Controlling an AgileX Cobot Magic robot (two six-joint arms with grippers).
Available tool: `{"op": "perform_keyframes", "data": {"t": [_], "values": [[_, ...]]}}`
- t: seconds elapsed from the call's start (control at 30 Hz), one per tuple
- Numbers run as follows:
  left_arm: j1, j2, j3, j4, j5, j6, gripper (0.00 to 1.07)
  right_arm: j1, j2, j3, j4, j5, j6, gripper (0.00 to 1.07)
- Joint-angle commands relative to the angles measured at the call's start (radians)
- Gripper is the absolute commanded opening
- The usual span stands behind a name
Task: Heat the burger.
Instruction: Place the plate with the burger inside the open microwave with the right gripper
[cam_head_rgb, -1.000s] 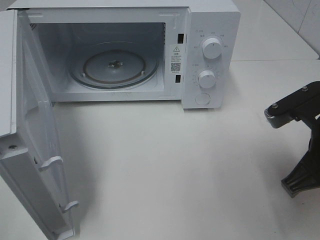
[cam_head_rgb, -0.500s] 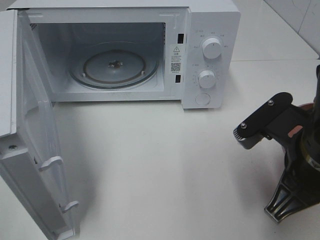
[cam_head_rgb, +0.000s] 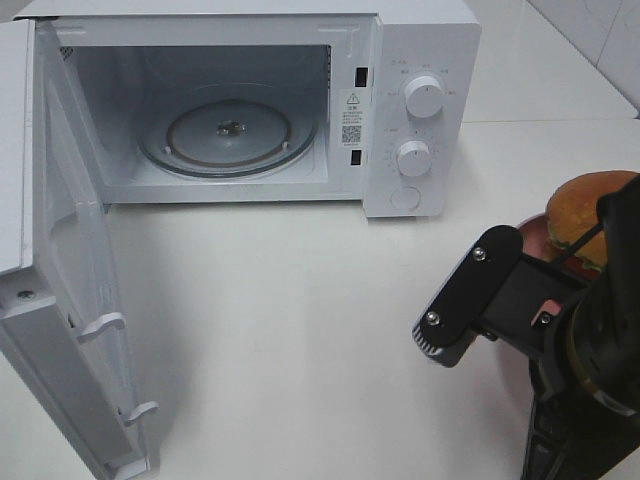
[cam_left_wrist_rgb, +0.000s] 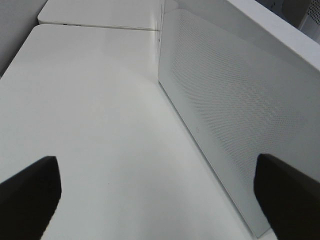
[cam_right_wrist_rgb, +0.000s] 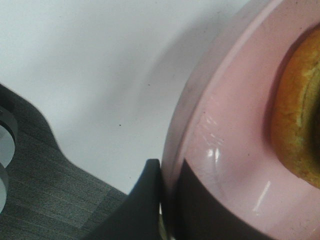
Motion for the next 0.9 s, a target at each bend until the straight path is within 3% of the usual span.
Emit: {"op": "perform_keyframes", "data": {"t": [0.03, 0.5, 0.9], "values": [[0.002, -0.02, 0.002, -0.005, -0.003, 0.0, 0.98, 0.051, -0.005, 0.002, -0.053, 0.037, -0.011, 0.0], [0.002, -0.02, 0.002, -0.005, -0.003, 0.0, 0.98, 0.249, -0.005, 0.002, -0.054, 0.037, -0.054, 0.0], [0.002, -0.02, 0.002, -0.005, -0.003, 0.0, 0.98, 0.286, -0.005, 0.002, -0.072, 0.034, -0.092, 0.0]]}}
